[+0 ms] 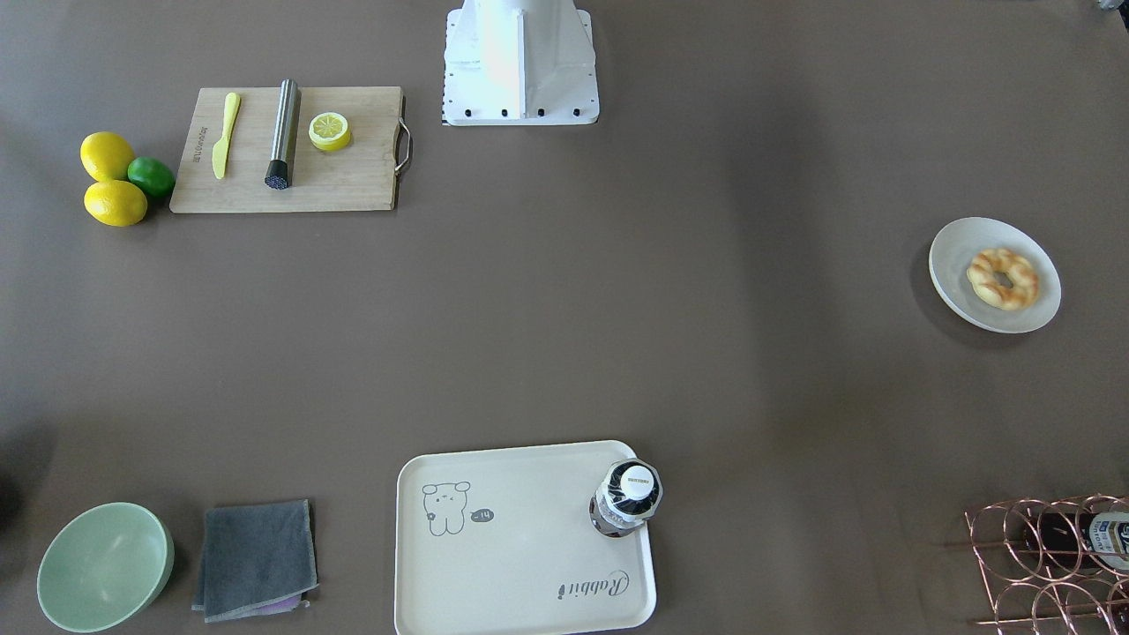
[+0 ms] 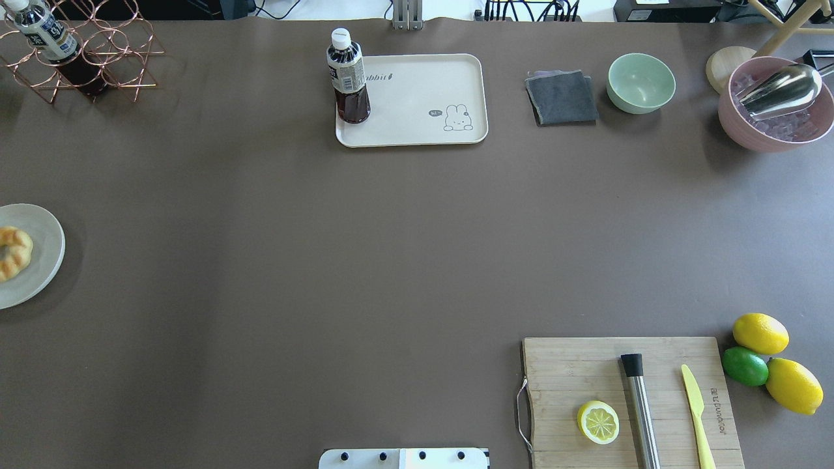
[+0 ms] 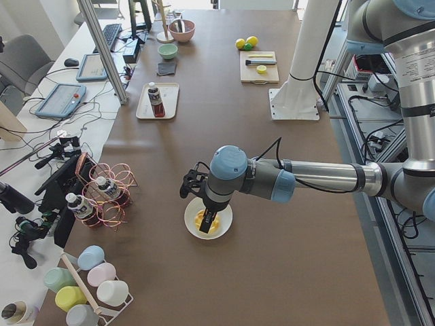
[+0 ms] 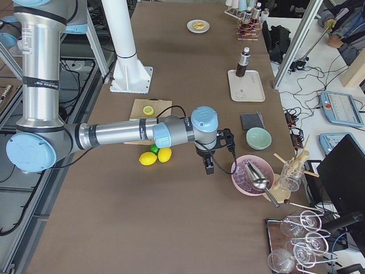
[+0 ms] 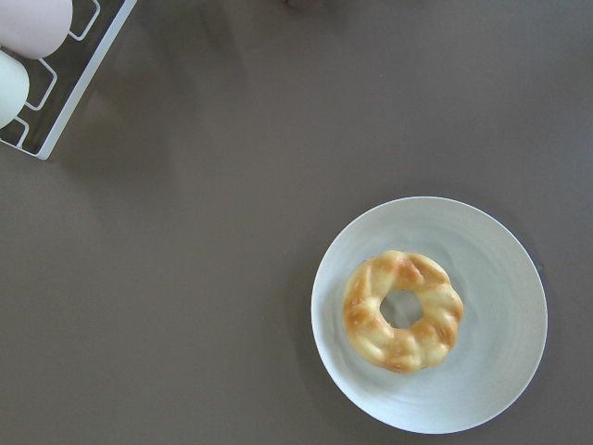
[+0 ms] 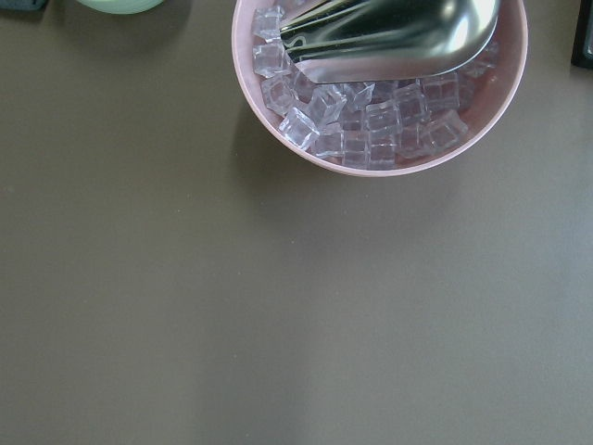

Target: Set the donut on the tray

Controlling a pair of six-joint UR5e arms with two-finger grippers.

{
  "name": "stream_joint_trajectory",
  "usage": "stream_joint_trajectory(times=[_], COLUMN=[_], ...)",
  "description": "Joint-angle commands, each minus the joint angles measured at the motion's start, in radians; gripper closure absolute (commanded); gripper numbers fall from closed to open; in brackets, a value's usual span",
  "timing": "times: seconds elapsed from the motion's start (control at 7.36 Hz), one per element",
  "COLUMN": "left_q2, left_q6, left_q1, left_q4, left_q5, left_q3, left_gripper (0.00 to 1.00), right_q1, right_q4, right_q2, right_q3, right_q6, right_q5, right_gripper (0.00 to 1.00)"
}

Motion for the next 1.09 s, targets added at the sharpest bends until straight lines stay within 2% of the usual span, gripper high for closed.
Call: stream_joint_trajectory(times=[0.0, 0.95], left_q2=[0.001, 0.001], left_q6=[0.000, 0.000], left_q1=[0.000, 0.013], left_q4=[-0.003, 0.000], left_q5=[0.000, 0.003], left_q3=[0.006, 0.018], left_gripper=[0.03, 0.03], right_q1=[0.000, 0.000], right_q4=[0.000, 0.000], right_q2=[-0.009, -0.009], right_q3=[0.006, 0.010], right_q6=[0.000, 0.002], right_q5=[0.002, 0.003], right_gripper=[0.00, 0.00])
